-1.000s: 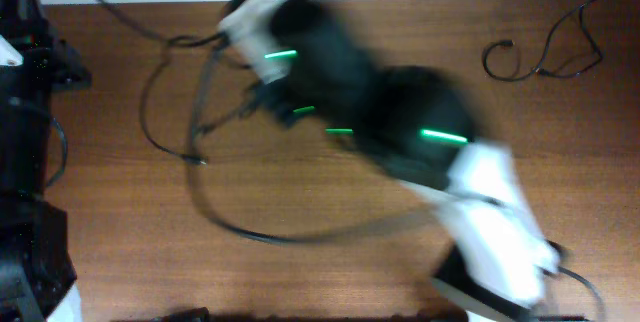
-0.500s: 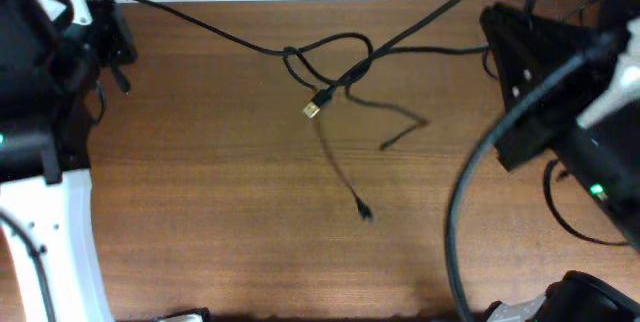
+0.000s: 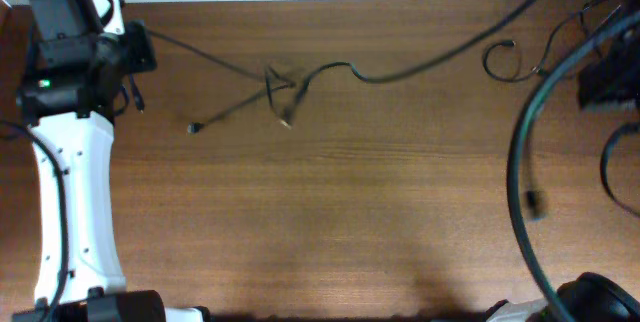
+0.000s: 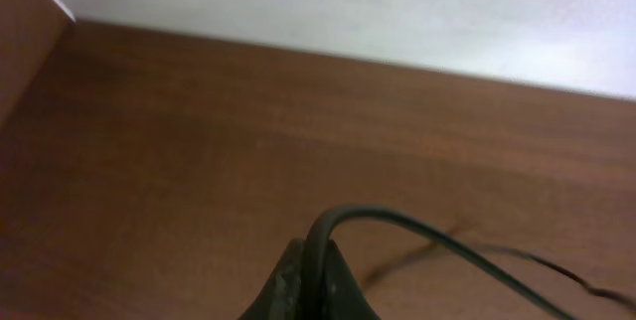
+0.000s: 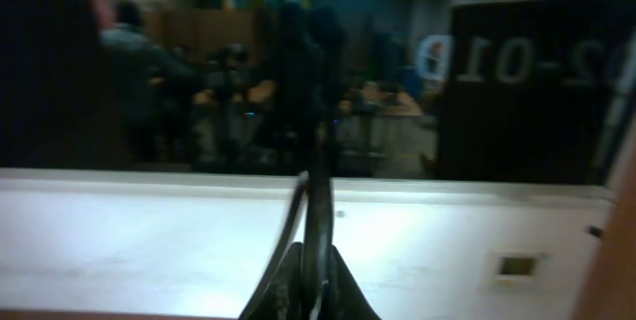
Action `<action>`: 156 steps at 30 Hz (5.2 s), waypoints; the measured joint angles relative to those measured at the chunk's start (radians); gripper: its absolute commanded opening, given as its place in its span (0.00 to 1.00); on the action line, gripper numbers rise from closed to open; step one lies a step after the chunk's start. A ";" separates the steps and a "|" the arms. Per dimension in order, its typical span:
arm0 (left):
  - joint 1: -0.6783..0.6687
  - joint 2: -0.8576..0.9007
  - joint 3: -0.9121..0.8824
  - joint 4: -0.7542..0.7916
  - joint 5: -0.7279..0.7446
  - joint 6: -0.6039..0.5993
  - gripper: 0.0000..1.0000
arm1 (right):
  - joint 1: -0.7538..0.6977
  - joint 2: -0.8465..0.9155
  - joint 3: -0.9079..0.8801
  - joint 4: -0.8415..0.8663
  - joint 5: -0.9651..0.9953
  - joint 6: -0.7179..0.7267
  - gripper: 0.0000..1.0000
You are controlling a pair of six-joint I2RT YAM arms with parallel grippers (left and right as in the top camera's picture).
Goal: Untangle cables
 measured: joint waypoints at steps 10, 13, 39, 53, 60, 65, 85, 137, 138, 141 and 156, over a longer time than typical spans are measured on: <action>0.000 0.015 -0.214 0.098 -0.061 0.004 0.00 | -0.531 0.116 0.000 0.016 -0.317 0.070 0.04; 0.000 0.015 -0.220 0.098 -0.071 0.008 0.00 | -0.681 0.192 0.000 -0.013 -0.428 0.109 0.04; -0.440 -0.300 -0.223 0.133 0.055 -0.080 0.00 | -1.454 0.388 -0.052 0.027 -0.761 0.232 0.04; -0.557 -0.299 -0.186 0.164 0.064 -0.103 0.00 | -1.424 0.633 -0.413 0.197 -0.814 0.232 0.04; -0.557 -0.299 -0.185 0.159 0.067 -0.104 0.00 | -1.423 0.710 -0.639 0.344 -0.797 0.227 0.04; -0.557 -0.299 -0.185 0.146 0.066 -0.104 0.00 | -1.423 0.715 -0.819 0.473 -0.735 0.228 0.04; -0.557 -0.299 -0.185 0.114 0.066 -0.104 0.00 | -1.571 0.716 -0.911 0.537 -0.698 0.230 0.99; -0.844 0.036 0.432 -0.012 -0.086 -0.157 0.99 | -0.996 0.137 -0.642 -0.004 -0.787 0.232 0.99; -0.844 0.019 0.490 -0.061 -0.130 -0.145 0.99 | -0.937 0.138 -0.642 -0.034 -0.788 0.233 0.99; -0.840 -0.022 0.570 -0.157 -0.222 -0.124 0.99 | -0.803 0.139 -0.660 -0.064 -0.791 0.174 0.99; -0.835 -0.039 0.589 -0.314 -0.399 -0.098 0.99 | -0.578 0.233 -1.329 0.092 -0.806 -0.521 0.82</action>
